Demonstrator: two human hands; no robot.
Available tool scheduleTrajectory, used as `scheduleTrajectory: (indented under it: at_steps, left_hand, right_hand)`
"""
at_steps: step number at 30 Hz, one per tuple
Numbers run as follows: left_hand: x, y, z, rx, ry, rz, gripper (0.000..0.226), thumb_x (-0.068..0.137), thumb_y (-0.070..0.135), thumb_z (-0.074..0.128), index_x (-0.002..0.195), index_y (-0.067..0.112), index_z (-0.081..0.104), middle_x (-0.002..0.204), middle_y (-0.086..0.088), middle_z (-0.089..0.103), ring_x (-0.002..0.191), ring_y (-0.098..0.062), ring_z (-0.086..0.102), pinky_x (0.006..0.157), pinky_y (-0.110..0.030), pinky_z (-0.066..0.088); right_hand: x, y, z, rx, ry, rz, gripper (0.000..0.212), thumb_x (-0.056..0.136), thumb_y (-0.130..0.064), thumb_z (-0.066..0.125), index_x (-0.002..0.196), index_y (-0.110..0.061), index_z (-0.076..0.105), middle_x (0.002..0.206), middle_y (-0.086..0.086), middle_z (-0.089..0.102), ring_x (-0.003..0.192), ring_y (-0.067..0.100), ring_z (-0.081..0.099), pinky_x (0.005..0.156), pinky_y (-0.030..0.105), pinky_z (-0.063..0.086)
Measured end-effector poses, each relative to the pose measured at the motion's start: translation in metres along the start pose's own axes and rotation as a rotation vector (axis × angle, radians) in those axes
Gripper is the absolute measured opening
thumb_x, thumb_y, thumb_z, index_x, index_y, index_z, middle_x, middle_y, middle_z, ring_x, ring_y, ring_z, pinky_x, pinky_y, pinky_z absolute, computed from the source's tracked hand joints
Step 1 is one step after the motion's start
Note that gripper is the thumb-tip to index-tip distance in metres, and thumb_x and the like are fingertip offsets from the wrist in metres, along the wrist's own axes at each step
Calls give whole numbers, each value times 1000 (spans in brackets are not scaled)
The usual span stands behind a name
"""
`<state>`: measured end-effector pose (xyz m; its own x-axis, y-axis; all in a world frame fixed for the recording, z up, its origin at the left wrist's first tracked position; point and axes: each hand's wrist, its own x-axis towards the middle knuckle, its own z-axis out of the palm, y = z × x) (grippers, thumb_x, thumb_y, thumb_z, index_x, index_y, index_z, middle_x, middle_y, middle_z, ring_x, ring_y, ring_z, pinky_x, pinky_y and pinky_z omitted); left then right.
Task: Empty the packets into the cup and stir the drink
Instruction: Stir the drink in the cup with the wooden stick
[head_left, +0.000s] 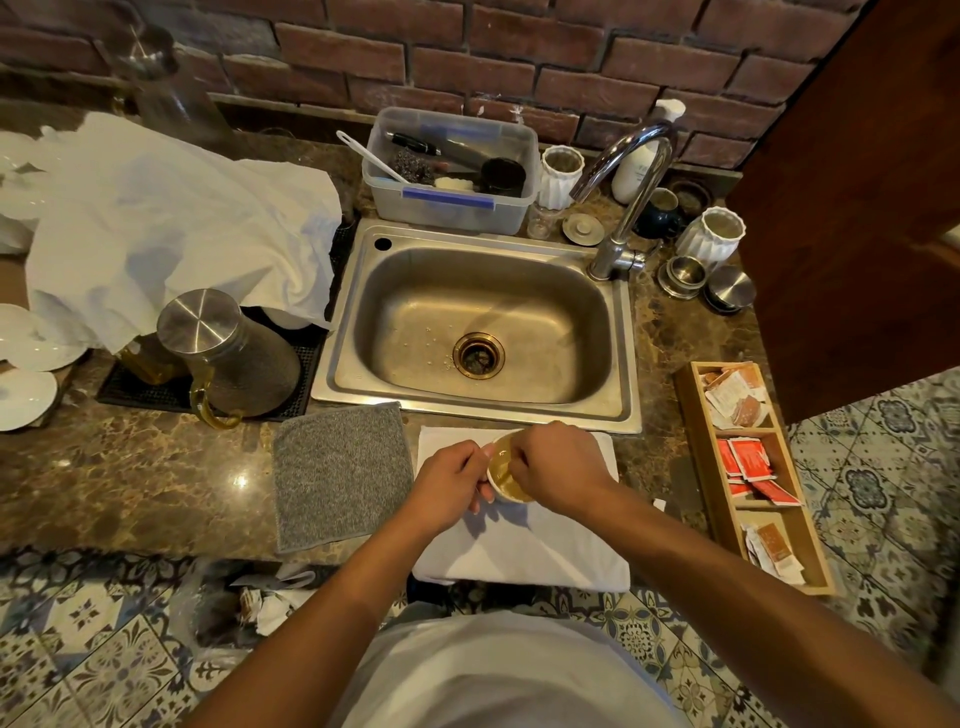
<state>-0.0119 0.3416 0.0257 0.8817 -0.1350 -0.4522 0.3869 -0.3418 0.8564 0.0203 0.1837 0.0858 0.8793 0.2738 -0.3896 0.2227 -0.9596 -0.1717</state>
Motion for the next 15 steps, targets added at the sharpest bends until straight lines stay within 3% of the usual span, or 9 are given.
scheduleTrajectory:
  at_steps: [8,15]
  left_hand:
    - [-1,-2,1,-11,15,-9,40,106,36,45,77,11,56,74,-15,74,51,-14,58,54,-23,49]
    - [0,-2,2,-4,21,5,42,105,37,46,77,8,58,71,-13,74,51,-16,58,58,-31,51]
  right_hand:
    - [-2,11,-7,-68,20,33,33,98,-36,60,125,-19,67,112,8,73,95,26,68,82,33,55]
    - [-11,10,1,-21,-74,41,28,95,-34,62,113,-16,71,105,8,72,86,22,63,74,29,48]
